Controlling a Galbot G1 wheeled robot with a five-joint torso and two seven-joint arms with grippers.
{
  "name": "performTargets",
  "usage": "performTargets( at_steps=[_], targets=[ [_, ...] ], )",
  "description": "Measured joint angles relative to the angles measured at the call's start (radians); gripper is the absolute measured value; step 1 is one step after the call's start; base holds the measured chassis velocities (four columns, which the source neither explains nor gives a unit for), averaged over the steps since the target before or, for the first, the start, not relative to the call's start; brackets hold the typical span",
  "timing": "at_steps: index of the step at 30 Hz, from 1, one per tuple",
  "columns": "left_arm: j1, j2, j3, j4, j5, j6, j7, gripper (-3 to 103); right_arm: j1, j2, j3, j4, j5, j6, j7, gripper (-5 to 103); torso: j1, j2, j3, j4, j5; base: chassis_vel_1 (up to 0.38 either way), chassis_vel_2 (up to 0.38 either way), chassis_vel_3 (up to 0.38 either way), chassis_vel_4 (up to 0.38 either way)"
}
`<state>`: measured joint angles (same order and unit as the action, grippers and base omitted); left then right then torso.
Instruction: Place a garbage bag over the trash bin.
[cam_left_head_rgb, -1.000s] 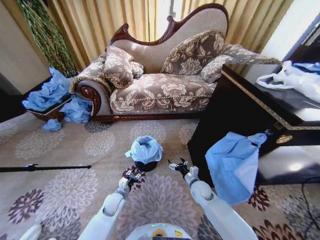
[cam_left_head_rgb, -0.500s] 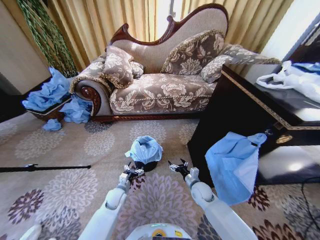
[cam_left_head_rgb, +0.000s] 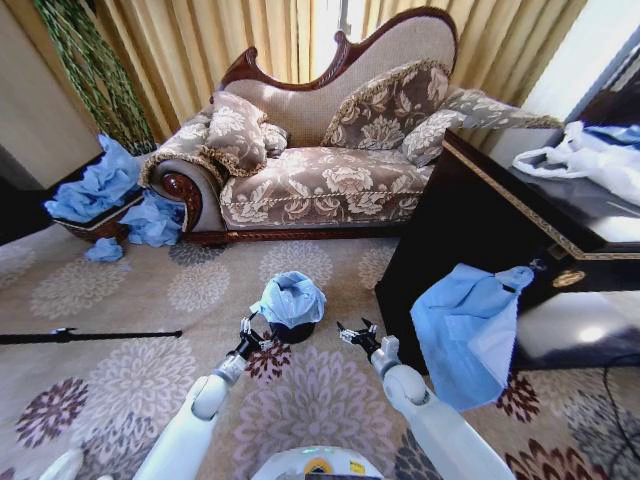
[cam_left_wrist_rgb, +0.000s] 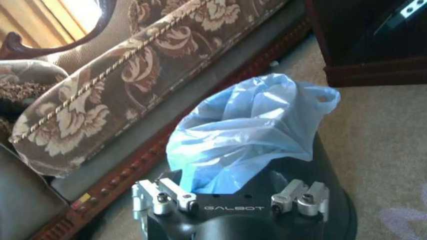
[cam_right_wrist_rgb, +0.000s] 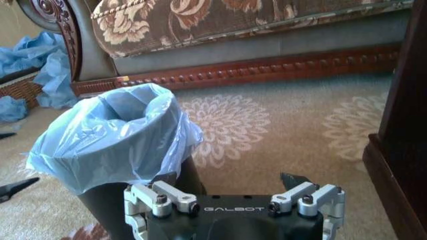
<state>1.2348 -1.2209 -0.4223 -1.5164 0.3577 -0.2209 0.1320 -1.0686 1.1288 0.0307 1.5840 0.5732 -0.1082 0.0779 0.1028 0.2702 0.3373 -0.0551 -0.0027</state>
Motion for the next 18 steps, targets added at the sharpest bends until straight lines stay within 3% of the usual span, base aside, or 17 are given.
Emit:
performTargets(
  at_steps=[2,5,7,11,18],
  targets=[
    [-0.004,-0.006,0.003,0.008,0.006,0.0,-0.003,89,-0.001,-0.001,0.0,0.001,0.0,0.0,0.0,100,0.0,0.0,0.0,0.0,-0.0001,0.0,0.0,0.0,0.0],
    [-0.01,-0.016,0.012,0.026,0.018,0.0,-0.012,74,-0.002,-0.001,0.001,0.006,0.0,0.0,0.001,100,0.0,0.0,0.0,0.0001,0.0,0.0,0.0,0.0,0.0],
    [-0.01,-0.018,0.013,0.03,0.02,0.001,-0.013,74,-0.003,-0.001,0.001,0.006,0.0,0.0,0.001,100,0.0,0.0,0.0,0.0,0.0,0.0,0.0,0.0,0.0],
    [-0.011,-0.02,0.015,0.042,0.022,0.003,-0.023,53,-0.006,-0.001,0.004,0.007,-0.002,0.0,0.001,100,0.0,0.0,0.0,0.0002,0.0,0.0,0.0,0.0,0.0],
    [-0.017,-0.022,0.015,0.051,0.019,0.006,-0.031,46,-0.01,-0.001,0.004,0.007,-0.007,0.0,0.002,100,0.0,0.0,0.0,0.0002,0.0001,0.0,0.0,0.0,0.0]
  ],
)
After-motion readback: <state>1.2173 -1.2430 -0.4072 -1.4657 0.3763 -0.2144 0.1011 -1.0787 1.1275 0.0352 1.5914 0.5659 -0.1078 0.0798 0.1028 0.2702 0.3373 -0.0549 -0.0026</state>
